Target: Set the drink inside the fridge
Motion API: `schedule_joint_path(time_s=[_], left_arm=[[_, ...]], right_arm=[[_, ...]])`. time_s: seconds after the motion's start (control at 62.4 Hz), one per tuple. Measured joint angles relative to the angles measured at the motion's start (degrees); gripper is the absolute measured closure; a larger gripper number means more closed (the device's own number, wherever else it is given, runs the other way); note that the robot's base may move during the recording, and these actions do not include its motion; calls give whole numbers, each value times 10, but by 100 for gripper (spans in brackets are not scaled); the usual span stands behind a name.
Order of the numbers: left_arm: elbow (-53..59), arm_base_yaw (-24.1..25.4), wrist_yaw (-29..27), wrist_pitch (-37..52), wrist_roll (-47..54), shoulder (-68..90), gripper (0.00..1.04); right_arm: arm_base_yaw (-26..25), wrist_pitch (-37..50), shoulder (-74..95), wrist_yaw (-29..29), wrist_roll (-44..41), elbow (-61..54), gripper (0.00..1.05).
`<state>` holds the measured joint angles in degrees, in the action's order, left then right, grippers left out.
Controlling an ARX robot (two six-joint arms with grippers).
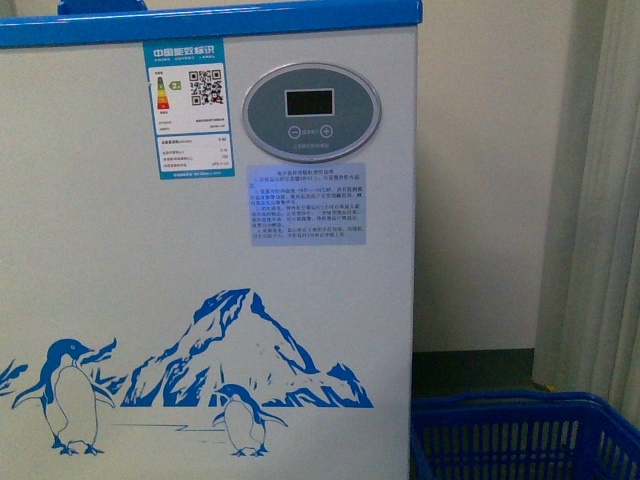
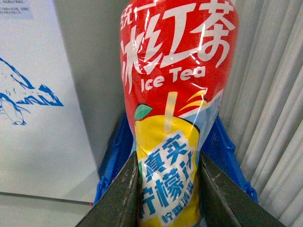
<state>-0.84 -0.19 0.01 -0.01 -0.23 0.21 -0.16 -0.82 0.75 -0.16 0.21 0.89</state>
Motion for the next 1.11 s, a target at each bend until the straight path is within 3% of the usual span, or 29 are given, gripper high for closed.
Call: schedule_joint_path(time_s=[1.106], left_arm=[[0, 0, 0, 0, 0, 0, 8]], right_arm=[[0, 0, 0, 0, 0, 0, 75]])
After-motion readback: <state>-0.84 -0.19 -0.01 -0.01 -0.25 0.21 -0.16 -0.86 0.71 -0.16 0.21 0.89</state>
